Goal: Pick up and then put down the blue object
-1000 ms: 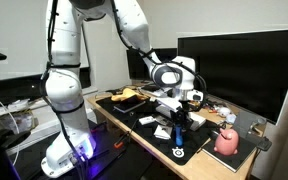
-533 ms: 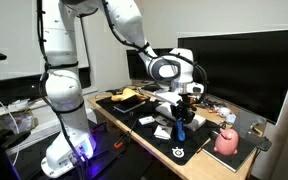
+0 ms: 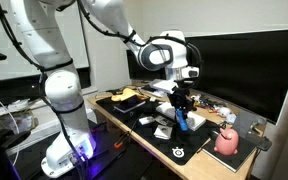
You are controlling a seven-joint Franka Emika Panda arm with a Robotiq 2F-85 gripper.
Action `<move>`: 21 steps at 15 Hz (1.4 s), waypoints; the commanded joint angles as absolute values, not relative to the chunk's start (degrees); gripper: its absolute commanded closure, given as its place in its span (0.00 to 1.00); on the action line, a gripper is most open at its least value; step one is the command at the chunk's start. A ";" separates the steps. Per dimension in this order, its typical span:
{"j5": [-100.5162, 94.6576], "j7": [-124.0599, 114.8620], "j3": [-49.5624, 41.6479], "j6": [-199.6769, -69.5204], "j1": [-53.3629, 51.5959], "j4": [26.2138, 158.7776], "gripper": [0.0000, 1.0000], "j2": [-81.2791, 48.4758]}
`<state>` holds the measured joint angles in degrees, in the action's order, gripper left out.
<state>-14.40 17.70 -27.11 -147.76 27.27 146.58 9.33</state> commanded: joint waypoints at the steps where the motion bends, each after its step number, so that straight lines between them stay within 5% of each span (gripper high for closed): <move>1: -17.96 13.85 -26.74 -148.81 29.53 149.92 0.91 15.93; 21: -22.17 -3.24 -22.99 -165.15 38.33 148.51 0.91 11.20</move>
